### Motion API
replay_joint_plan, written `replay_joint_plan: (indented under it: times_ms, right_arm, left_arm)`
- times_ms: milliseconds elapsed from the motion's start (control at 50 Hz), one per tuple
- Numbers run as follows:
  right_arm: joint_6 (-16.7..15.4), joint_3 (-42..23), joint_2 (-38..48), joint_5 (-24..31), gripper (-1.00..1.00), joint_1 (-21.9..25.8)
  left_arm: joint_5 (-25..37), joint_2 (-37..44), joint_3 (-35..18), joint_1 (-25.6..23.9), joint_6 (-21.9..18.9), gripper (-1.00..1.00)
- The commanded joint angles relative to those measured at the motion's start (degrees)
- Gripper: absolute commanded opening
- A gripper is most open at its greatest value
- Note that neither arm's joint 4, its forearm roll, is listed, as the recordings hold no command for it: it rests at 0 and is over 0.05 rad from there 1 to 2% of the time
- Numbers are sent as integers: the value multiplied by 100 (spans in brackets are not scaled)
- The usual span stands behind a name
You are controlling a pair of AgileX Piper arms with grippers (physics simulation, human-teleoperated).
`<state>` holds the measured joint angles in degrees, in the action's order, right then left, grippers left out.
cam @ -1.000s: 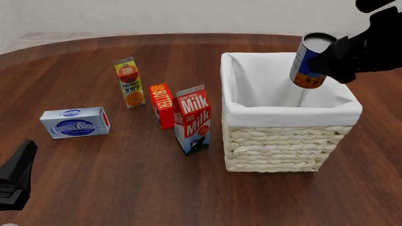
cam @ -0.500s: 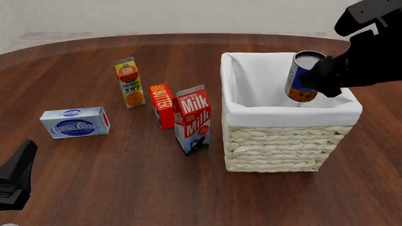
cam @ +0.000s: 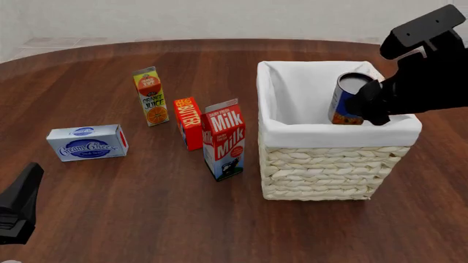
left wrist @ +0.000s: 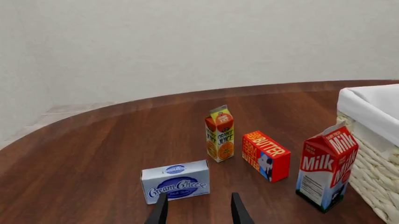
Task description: Pick up the alphabet soup and the tomato sauce, and put them in the basket.
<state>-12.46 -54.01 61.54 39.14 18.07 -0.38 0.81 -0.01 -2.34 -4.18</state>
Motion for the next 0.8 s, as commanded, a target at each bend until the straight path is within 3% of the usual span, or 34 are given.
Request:
replay_joint_plan:
  times_ms: [20, 240, 260, 800]
  right_arm:
    - [79, 119, 49, -119, -100, -64]
    - [6, 44, 137, -150, -100, -141]
    - [8, 57, 131, -144, 100, -125]
    - [-77, -85, 146, -95, 100, -203]
  left_arm:
    - [-24, 30, 0, -2, -5, 100]
    - [-30, 35, 0, 3, -9, 100]
    - [-28, 32, 0, 4, -9, 100]
    - [-11, 11, 0, -2, -15, 100]
